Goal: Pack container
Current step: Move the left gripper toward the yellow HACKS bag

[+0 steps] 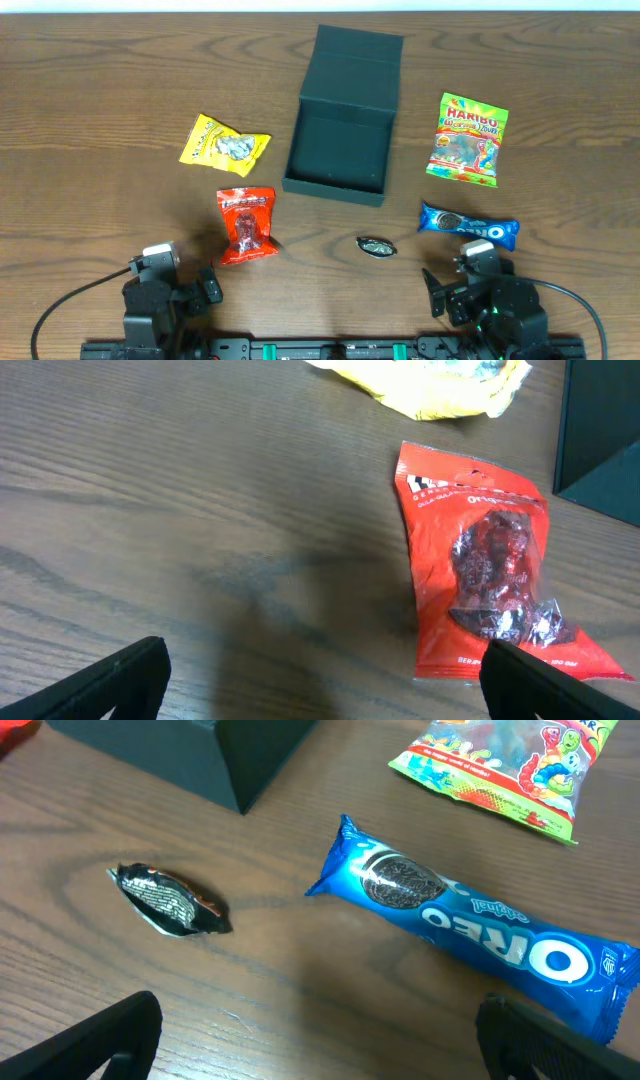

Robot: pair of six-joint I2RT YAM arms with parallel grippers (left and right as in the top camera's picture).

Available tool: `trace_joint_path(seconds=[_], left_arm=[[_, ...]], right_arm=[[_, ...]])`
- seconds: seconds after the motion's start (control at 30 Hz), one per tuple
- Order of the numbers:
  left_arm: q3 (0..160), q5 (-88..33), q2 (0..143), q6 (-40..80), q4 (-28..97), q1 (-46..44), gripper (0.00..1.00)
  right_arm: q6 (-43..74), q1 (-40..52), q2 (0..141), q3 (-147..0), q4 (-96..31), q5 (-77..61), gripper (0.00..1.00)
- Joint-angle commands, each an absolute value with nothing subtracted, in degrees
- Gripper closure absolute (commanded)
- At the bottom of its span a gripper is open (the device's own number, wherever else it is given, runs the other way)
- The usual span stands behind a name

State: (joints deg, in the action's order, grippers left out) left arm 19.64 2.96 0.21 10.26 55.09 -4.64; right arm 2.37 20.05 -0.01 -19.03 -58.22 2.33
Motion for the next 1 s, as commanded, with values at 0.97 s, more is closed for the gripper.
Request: trace_joint_path(seconds=[0.97], left_arm=[[9.21,0.99,0.34,3.86,41.01,-3.77,0.05]], right_arm=[[2.07,19.57,0.45,-20.18,-60.9,2.09,0.01]])
